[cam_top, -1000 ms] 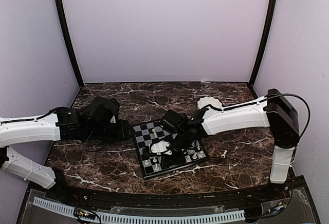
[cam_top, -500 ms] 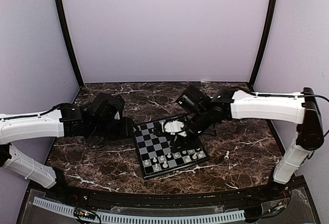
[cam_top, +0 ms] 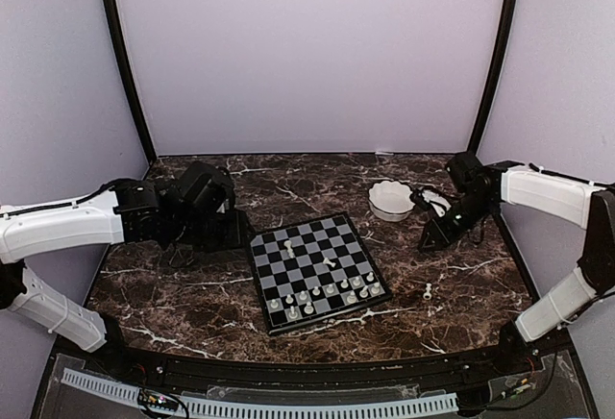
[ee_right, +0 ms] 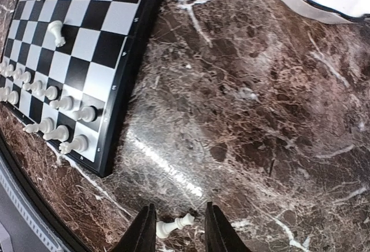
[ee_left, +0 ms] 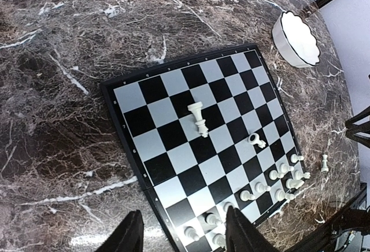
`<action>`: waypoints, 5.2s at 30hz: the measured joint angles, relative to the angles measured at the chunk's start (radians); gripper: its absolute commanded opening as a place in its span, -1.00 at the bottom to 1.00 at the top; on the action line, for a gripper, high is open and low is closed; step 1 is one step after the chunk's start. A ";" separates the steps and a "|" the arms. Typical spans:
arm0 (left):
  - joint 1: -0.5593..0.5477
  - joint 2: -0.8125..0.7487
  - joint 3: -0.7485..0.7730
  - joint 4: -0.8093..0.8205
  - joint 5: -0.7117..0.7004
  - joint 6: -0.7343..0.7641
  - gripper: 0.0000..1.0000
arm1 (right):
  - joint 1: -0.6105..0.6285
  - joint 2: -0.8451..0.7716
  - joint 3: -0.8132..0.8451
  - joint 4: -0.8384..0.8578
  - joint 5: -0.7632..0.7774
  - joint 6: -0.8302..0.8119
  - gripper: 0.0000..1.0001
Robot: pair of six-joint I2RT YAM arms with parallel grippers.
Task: Set up the chess pieces on the board
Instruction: Pick up the queen from the center of the board, then pass from the right arm to the left, then place the queen at d1.
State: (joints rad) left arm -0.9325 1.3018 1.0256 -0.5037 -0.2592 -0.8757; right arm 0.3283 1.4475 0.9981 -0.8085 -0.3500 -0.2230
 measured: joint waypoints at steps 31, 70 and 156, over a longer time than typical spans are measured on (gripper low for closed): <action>0.006 0.010 -0.007 -0.097 0.013 -0.068 0.00 | -0.009 0.097 -0.205 -0.070 0.000 0.514 -0.38; 0.006 0.010 -0.030 -0.080 0.034 -0.062 -0.01 | 0.045 0.207 -0.139 -0.134 0.039 0.576 -0.66; -0.170 0.451 0.464 0.063 0.472 0.469 -0.79 | 0.243 -0.294 -0.019 0.089 0.053 -0.048 0.08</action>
State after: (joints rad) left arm -1.1027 1.7527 1.4895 -0.4412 0.2131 -0.4065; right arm 0.5716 1.1530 0.9794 -0.7197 -0.2966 -0.2707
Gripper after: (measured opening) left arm 0.126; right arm 0.543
